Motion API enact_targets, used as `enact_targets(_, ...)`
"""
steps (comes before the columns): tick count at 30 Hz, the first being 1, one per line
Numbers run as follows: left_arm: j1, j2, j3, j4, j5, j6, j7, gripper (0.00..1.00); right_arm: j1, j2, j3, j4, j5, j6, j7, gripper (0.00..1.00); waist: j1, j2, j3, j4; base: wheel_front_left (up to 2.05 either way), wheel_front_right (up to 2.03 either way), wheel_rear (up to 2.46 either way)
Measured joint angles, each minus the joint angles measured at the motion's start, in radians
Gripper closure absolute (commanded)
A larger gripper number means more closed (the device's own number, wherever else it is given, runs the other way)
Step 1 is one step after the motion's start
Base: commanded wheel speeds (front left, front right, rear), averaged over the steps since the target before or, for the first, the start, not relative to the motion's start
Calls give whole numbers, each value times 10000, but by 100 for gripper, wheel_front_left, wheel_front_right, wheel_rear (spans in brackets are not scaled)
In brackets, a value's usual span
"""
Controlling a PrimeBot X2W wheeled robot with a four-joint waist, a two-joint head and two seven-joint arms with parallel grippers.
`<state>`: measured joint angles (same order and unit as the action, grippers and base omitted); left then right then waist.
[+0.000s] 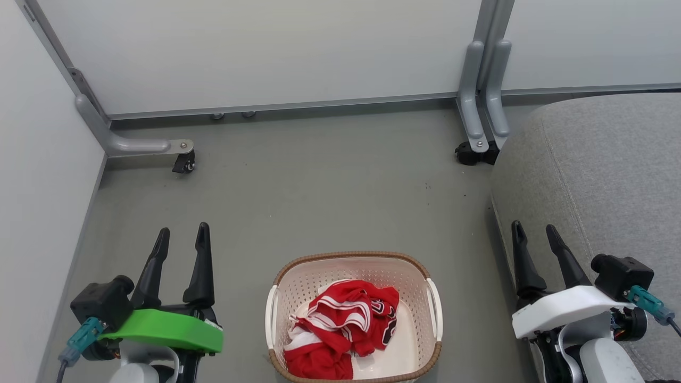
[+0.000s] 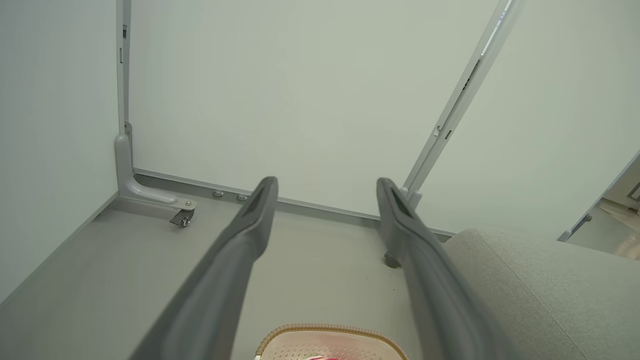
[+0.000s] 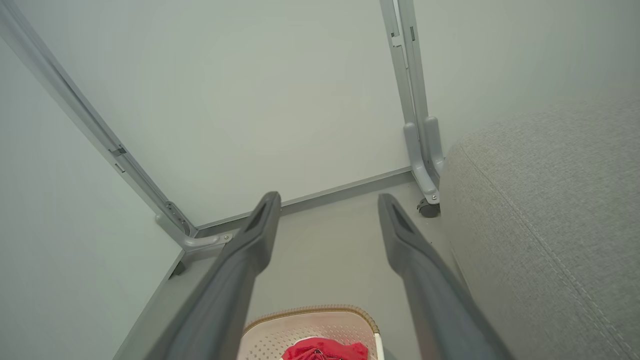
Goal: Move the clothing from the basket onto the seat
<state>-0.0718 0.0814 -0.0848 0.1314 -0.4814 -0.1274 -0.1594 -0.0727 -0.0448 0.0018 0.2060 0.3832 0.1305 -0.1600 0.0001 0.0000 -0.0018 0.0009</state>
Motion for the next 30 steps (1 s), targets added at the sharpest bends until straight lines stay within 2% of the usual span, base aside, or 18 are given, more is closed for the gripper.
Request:
enact_targets(11, 24, 2, -113, 267, 1060, 0, -270, 0, -33, -8, 73, 345, -1045, 0, -244, 0, 0, 0, -20, 18, 0, 0, 0)
enact_targets(30, 49, -98, 215, 1258, 2113, -2, -642, 0, -133, -23, 234, 696, -2426, 2, -614, 0, -1, 0, -45, 28, 0, 0, 0)
